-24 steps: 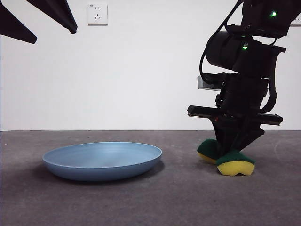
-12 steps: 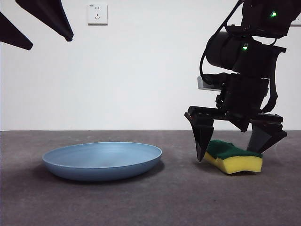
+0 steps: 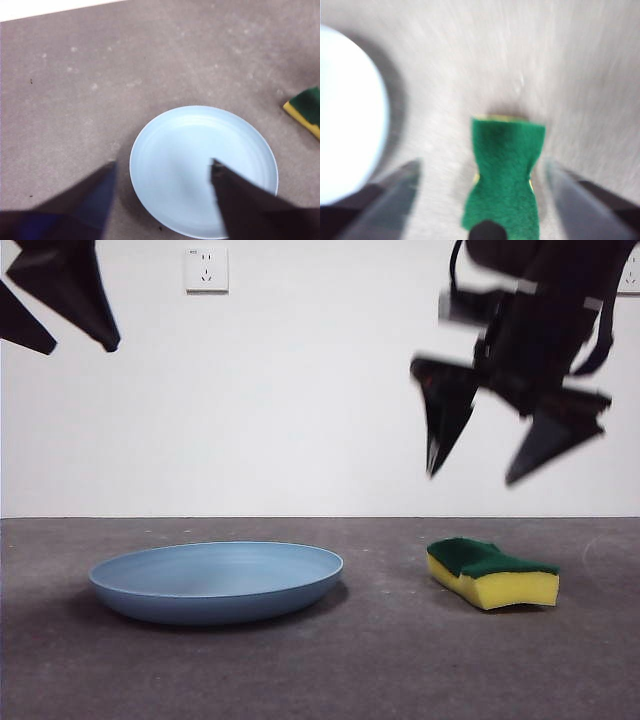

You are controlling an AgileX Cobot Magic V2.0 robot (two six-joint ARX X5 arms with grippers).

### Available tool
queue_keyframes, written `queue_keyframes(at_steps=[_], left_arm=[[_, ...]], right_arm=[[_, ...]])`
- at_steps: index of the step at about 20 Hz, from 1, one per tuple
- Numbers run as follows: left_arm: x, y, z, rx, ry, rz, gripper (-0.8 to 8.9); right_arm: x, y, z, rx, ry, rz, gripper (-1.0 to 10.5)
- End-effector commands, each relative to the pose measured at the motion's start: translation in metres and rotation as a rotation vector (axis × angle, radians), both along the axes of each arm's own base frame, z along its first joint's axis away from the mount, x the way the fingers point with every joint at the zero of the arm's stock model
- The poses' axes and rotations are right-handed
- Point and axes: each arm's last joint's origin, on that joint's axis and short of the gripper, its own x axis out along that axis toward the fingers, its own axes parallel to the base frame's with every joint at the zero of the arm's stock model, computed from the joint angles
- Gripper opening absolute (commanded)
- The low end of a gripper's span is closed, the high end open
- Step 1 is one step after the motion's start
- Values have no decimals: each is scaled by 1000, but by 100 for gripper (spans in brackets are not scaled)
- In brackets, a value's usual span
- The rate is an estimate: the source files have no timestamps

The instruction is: Pick up the plate,pick up the cloth,clean the plate with the cloth

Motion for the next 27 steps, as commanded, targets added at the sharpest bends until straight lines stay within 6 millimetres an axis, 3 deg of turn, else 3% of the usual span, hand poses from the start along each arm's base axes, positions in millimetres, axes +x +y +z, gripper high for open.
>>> queue_keyframes(at_steps=[1, 5, 7, 9, 14, 16, 27], left_arm=[[2, 1, -2, 21, -3, -8, -10], [7, 3, 2, 3, -49, 5, -10], [10, 5, -1, -41, -80, -4, -11], [13, 9, -11, -141, -144, -69, -11], [12, 31, -55, -253, -134, 1, -11], [10, 36, -57, -321, -187, -27, -10], [9, 36, -61, -306, -147, -33, -1]], right_arm=[[-12, -4, 19, 23, -69, 32, -8], [-37, -10, 45, 96, -192, 89, -9], [-53, -13, 48, 126, -258, 109, -9], [-70, -19, 42, 142, -313, 132, -9], [-118, -41, 9, 203, -448, 144, -10], [-133, -50, -1, 202, -474, 130, -9], [-144, -57, 4, 202, -488, 109, 1]])
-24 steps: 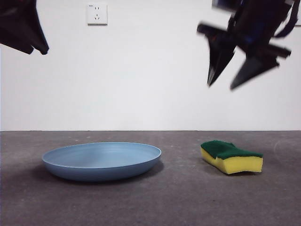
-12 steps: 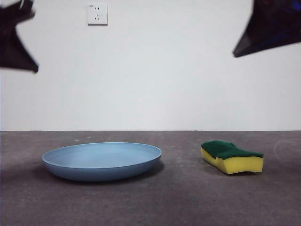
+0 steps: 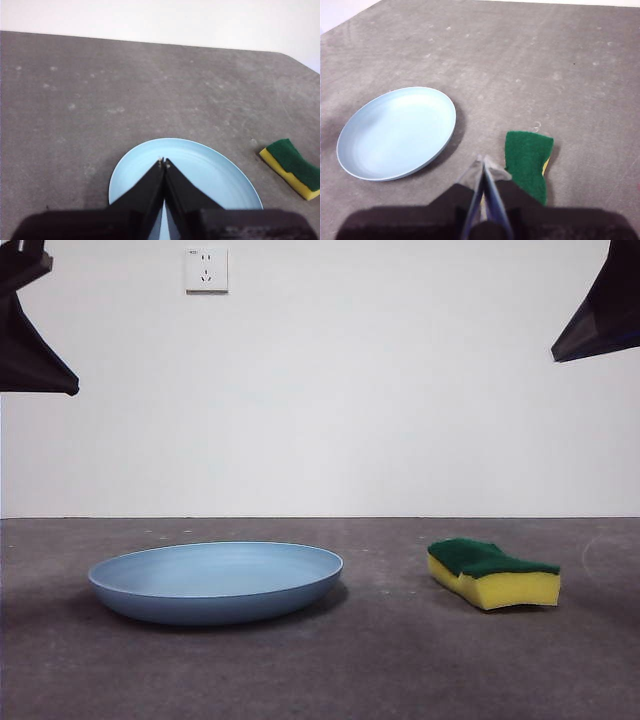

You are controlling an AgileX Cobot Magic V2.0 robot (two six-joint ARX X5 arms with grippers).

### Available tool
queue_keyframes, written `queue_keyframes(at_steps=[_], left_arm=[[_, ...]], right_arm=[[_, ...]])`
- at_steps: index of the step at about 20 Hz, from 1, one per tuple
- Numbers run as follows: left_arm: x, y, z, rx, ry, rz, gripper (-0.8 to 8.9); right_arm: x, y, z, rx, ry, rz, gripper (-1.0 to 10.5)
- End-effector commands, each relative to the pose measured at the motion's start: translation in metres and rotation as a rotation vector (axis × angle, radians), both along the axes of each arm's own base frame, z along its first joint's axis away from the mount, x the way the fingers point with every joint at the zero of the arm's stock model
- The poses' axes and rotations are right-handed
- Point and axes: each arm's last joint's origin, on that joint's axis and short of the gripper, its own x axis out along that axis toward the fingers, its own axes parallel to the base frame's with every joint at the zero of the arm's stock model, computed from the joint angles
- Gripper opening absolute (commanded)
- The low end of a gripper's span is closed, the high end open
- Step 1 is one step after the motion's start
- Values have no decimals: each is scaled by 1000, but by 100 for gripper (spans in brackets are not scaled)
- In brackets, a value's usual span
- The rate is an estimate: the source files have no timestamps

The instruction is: Pick up the plate,pick up the cloth,clean the plate with the cloth

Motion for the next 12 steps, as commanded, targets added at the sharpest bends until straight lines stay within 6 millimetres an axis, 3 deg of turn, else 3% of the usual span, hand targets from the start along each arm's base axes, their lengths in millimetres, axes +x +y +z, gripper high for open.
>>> queue_keyframes(at_steps=[1, 5, 9, 12], left_arm=[[0, 1, -2, 2, 14, 2, -1], [-10, 6, -2, 124, -3, 18, -1], [-35, 21, 11, 164, -97, 33, -1], [-52, 33, 7, 162, -105, 67, -1]], right_arm=[[0, 0, -1, 2, 2, 0, 1], [0, 0, -1, 2, 2, 0, 1], [0, 0, -1, 2, 1, -1, 1], [0, 0, -1, 2, 2, 0, 1]])
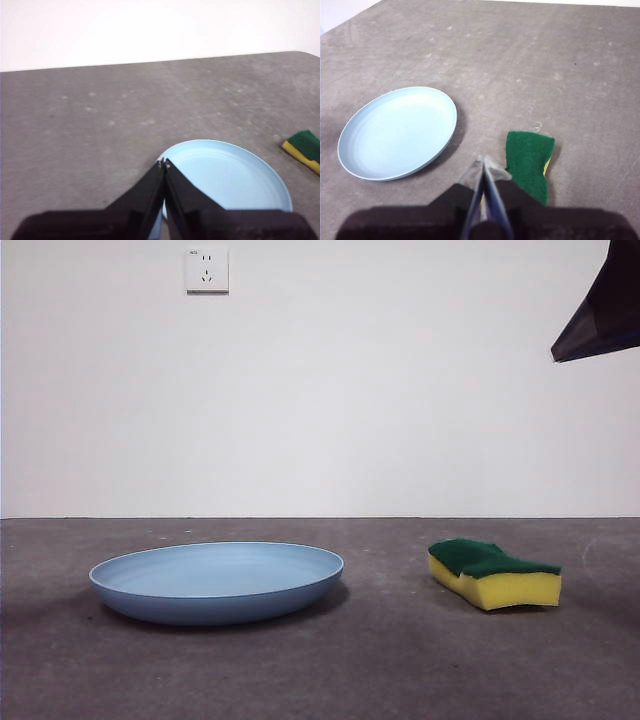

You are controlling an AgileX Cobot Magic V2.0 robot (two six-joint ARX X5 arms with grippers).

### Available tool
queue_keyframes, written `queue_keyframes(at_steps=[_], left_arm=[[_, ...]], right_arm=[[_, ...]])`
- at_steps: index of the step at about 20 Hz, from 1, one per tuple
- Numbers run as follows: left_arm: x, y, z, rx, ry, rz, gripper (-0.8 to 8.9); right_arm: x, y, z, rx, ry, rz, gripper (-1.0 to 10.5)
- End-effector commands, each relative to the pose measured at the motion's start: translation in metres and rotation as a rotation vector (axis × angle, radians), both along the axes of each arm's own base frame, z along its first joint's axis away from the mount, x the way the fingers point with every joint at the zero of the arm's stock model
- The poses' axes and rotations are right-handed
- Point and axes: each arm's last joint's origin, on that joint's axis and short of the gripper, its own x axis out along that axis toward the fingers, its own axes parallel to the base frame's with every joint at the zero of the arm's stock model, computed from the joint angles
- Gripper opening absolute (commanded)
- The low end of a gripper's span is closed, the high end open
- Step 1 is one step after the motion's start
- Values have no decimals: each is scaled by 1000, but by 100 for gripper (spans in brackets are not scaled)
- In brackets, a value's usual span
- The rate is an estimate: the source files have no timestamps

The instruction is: Pick up the plate,pick up the cloth,clean the plate with the cloth

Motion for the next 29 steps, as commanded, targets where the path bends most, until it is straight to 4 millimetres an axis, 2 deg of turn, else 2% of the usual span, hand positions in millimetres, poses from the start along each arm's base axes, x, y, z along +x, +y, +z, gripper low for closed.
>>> queue_keyframes(at_steps=[1, 7, 10, 16, 29], left_arm=[[-7, 7, -10, 16, -33, 35, -1], [-10, 18, -52, -22, -156, 94, -1], [-8, 20, -69, -19, -150, 124, -1], [-9, 28, -82, 15, -9, 211, -1], [-9, 30, -81, 13, -18, 231, -1]], right_arm=[[0, 0, -1, 2, 1, 0, 1], [0, 0, -1, 2, 1, 0, 1], [0, 0, -1, 2, 1, 0, 1], [0, 0, -1, 2, 1, 0, 1], [0, 0, -1, 2, 1, 0, 1]])
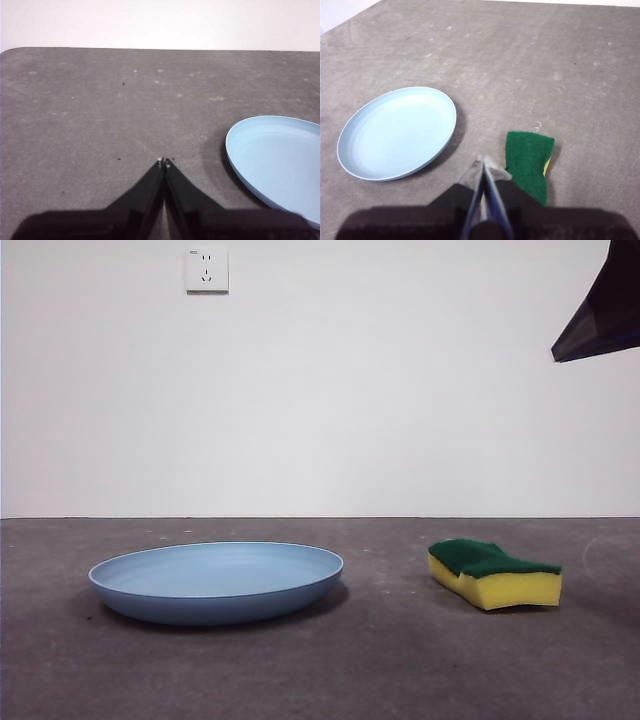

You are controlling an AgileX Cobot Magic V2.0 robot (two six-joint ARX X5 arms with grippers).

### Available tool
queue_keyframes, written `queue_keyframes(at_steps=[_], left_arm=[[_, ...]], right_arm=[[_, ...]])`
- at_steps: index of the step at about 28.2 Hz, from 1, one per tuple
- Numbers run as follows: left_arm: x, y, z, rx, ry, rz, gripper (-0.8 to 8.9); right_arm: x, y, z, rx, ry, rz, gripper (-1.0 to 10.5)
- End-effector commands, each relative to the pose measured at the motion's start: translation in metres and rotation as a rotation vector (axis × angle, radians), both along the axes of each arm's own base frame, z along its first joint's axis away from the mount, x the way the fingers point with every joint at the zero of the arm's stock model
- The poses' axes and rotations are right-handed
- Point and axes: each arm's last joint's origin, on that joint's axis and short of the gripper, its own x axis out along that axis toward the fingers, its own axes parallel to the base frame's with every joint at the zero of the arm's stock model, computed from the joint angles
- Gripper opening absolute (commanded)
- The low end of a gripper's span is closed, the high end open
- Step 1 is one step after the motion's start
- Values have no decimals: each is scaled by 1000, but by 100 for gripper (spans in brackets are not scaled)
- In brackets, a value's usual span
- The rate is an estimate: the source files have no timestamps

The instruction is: Pick up the plate,pick up the cloth,clean the plate with the cloth

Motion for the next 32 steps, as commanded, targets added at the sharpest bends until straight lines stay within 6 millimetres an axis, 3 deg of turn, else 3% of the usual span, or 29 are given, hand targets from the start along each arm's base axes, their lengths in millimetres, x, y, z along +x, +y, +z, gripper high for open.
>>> queue_keyframes(at_steps=[1, 6, 11, 18, 25, 32], left_arm=[[1, 0, -4, 11, 7, -2, -1], [1, 0, -4, 11, 7, -2, -1], [1, 0, -4, 11, 7, -2, -1], [1, 0, -4, 11, 7, -2, -1], [1, 0, -4, 11, 7, -2, -1], [1, 0, -4, 11, 7, -2, -1]], right_arm=[[0, 0, -1, 2, 1, 0, 1], [-1, -2, -1, -34, -15, -52, 1], [-10, -23, -2, -34, -89, -171, 1], [-26, -60, -45, 84, -322, -358, 1], [-31, -67, -74, 92, -349, -380, 1], [-32, -67, -95, 105, -266, -390, 1]])
